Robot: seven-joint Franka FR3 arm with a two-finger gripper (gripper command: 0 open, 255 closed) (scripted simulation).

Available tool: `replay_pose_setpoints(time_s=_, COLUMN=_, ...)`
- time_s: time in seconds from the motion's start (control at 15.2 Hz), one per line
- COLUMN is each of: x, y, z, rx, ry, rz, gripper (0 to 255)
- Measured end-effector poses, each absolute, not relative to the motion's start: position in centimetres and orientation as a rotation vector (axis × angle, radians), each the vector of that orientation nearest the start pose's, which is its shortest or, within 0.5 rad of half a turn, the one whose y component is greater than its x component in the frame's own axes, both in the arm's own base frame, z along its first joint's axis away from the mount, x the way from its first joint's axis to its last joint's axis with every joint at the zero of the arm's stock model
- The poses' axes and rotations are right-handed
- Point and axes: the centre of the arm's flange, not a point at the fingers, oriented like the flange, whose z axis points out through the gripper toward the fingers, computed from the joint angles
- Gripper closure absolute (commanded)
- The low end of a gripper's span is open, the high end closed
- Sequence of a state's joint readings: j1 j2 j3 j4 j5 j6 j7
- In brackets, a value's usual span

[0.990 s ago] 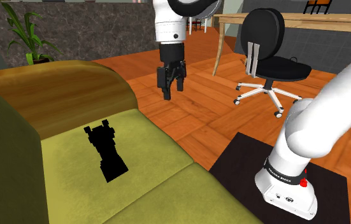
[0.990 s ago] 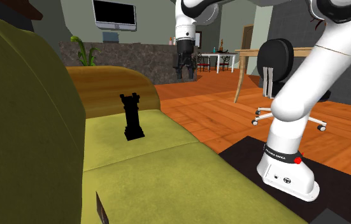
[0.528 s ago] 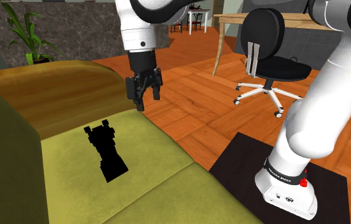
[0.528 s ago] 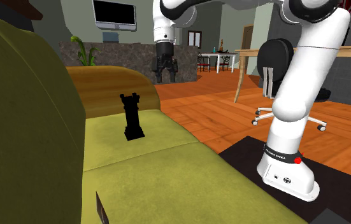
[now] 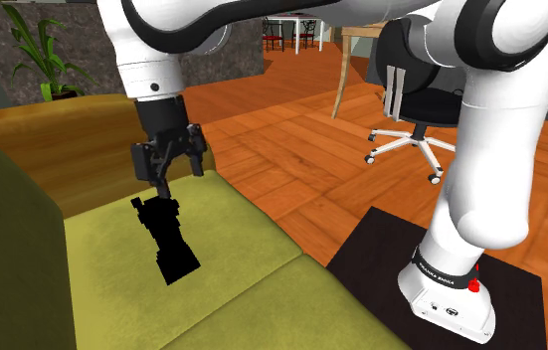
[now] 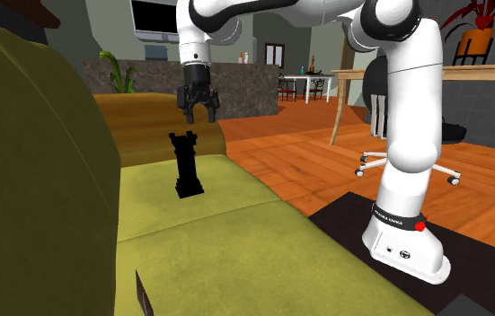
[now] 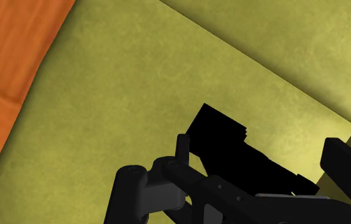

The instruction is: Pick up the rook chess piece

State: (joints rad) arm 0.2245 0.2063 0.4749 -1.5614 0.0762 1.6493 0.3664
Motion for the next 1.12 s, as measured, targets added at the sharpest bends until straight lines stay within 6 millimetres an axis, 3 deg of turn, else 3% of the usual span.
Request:
replay_pose_setpoints(time_s=0.2, x=48.4, y=39.8, z=52.0, rx=-2.992, ry=-0.494, rz=0.266, gripper=0)
replay_pose_setpoints(time_s=0.59, x=48.4, y=40.1, z=49.0, rx=-2.992, ry=-0.495, rz=0.267, gripper=0)
replay_pose_setpoints(time_s=0.66, x=48.4, y=40.0, z=48.8, rx=-2.992, ry=-0.495, rz=0.267, gripper=255)
replay_pose_setpoints(time_s=1.12, x=48.4, y=40.0, z=48.6, rx=-2.991, ry=-0.496, rz=0.264, gripper=255)
